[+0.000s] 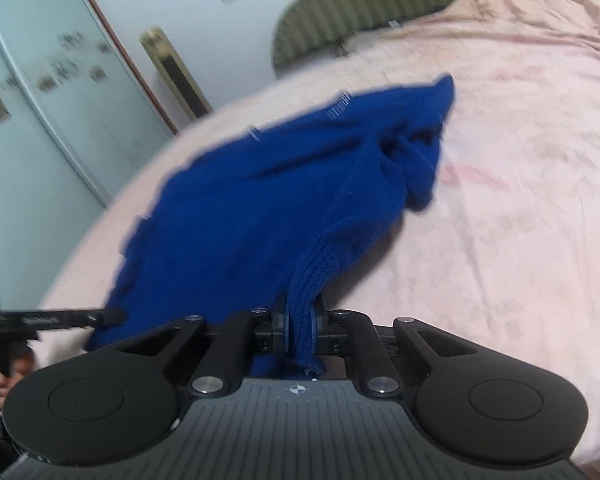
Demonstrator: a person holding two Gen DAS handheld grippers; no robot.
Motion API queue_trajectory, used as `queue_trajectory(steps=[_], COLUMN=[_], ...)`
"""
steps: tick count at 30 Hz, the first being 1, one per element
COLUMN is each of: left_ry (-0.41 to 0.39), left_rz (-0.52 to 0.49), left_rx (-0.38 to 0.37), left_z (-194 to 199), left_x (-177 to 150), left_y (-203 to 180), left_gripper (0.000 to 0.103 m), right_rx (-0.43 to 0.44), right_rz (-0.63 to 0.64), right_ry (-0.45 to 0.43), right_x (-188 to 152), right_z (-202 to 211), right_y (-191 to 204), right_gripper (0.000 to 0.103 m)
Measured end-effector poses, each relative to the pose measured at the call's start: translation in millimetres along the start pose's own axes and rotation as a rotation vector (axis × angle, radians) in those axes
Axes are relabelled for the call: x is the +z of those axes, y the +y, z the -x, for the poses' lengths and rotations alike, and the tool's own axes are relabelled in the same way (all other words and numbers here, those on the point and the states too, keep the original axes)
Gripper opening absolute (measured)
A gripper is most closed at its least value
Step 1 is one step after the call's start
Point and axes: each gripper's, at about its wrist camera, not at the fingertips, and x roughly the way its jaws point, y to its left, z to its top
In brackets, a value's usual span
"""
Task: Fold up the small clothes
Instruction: 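Grasp the sweater hem with both grippers, then lift the hem with both grippers and fold it toward the collar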
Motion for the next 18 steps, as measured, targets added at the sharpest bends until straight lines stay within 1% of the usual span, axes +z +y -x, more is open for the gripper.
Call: queue_trajectory(steps=[3,5,8,10,12,14,16,18], left_ry=[-0.082,-0.14,-0.227,-0.264,-0.27,-0.257,-0.234,-0.212], left_rz=[-0.019,-0.022,-0.05,-0.079,-0.097,-0.11,-0.104,-0.079], left_rx=[-0.071,-0.139,-0.212,-0.229,-0.239,-0.225,-0.189,-0.171], left_z=[30,54,87,101,109,107,98,88], left_x=[8,11,11,11,8,6,7,13], left_y=[-3,-2,-1,-7,-8,-10,-10,-9], left_gripper=[0.012,0.012,0.012,0.012,0.012,0.012,0.012,0.012], right_rx=[0.071,0.129,0.251,0.33,0.371,0.387,0.375,0.36], right_rz=[0.022,0.042,0.034,0.051,0.062,0.057,0.039,-0.007], right_ry=[-0.057,-0.093,-0.142,-0.176,-0.192,-0.183,-0.166,-0.15], right_x=[12,19,29,32,32,31,29,30], right_z=[26,44,73,91,101,103,97,89], right_y=[6,10,11,15,19,18,15,9], right_gripper=[0.013,0.013,0.013,0.013,0.013,0.013,0.013,0.013])
